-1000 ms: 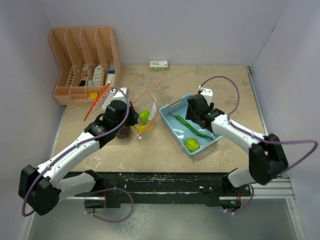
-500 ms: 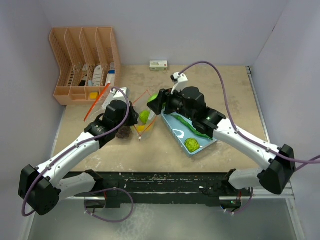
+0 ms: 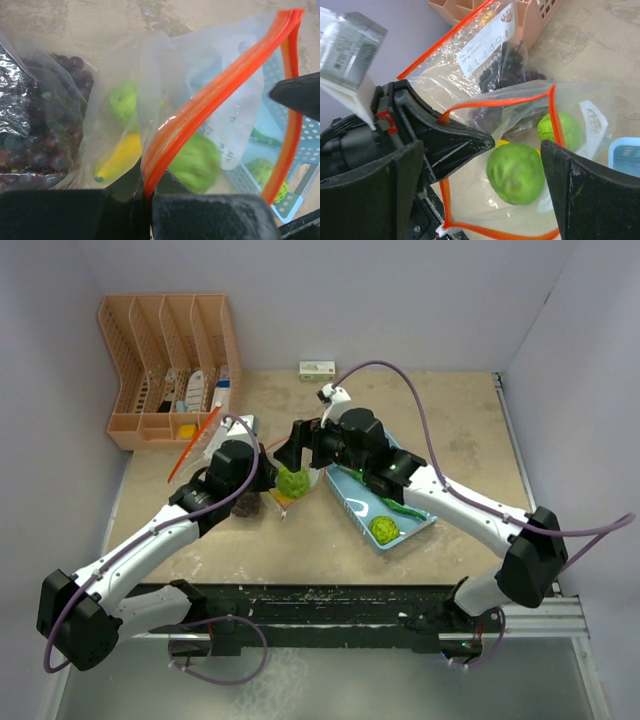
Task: Place the food in the zip-top bag and seal the zipper
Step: Place the fake fruit in the zipper food storage bag, then pick up the fake fruit from the bin.
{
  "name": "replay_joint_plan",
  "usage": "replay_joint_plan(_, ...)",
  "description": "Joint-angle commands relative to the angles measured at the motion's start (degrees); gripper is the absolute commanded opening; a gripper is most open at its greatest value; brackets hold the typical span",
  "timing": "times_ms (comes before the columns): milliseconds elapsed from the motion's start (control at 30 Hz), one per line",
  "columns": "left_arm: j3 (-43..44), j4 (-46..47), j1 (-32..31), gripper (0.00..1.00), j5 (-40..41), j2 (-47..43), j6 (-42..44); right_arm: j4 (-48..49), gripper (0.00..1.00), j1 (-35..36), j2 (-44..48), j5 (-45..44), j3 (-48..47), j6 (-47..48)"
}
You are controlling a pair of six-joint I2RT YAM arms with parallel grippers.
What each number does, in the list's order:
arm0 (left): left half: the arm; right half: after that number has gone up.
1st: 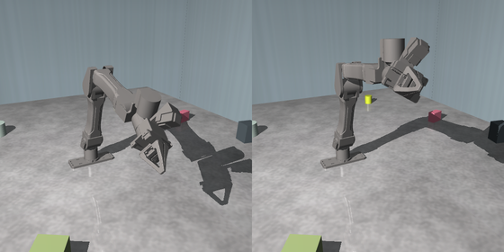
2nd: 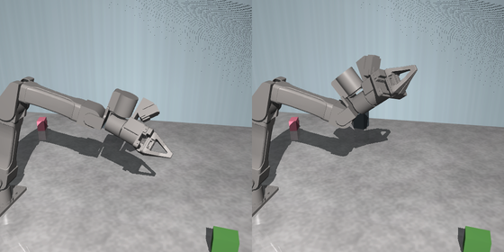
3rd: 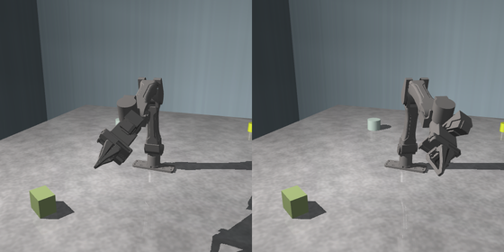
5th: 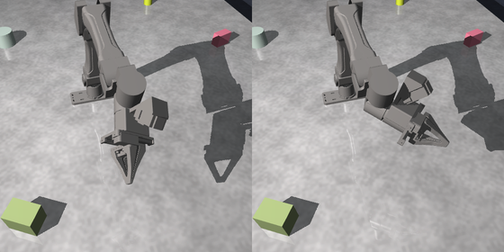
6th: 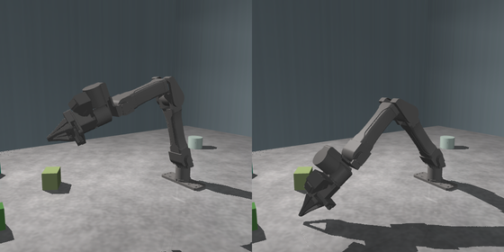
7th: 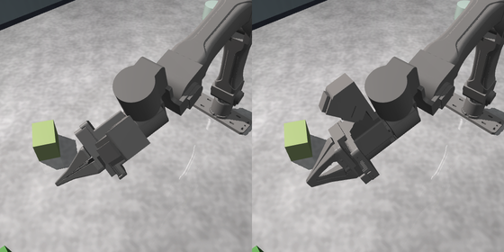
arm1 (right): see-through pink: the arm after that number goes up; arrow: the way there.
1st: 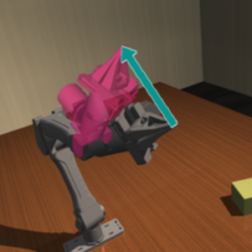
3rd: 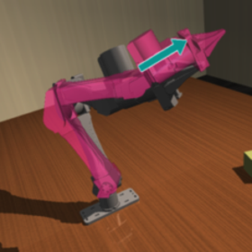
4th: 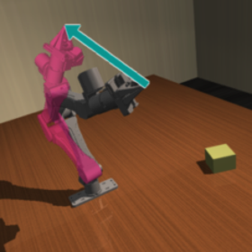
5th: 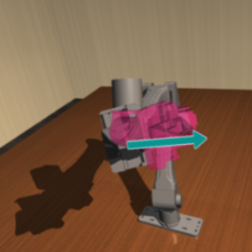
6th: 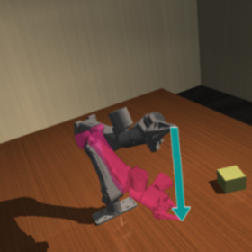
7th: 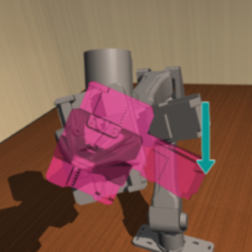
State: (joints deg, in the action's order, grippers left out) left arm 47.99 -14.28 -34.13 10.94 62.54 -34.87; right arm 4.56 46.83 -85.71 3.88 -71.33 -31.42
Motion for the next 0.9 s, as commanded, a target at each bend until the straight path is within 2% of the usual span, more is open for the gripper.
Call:
replay_joint_plan(0,0.4,1.9,0.1,0.00,0.3,-0.7,0.1,-0.4,1.00,0.2,5.8,-3.9,0.2,1.6)
replay_joint_plan(100,0.4,1.8,0.2,0.00,0.7,-0.7,0.2,-3.8,1.00,0.2,9.8,-6.3,1.6,2.4)
replay_joint_plan(167,0.5,1.9,0.2,0.00,0.8,-0.6,0.3,-8.7,1.00,0.2,12.7,-12.6,3.2,2.2)
replay_joint_plan(333,0.7,2.0,0.1,0.00,0.9,-0.7,0.4,-28.1,0.99,-1.0,16.2,-24.8,8.9,-6.9)
replay_joint_plan(433,0.5,2.2,0.1,0.00,0.7,-0.9,0.3,-35.5,1.00,-2.1,16.7,-25.5,14.8,-11.5)
replay_joint_plan(600,0.0,2.0,0.1,0.00,0.6,-1.8,0.5,-37.0,1.00,-3.2,19.8,-25.7,22.1,-16.5)
replay_joint_plan(867,-0.4,1.2,0.1,0.00,1.3,-3.4,0.8,-35.9,1.00,-6.3,17.4,-24.2,25.9,-16.6)
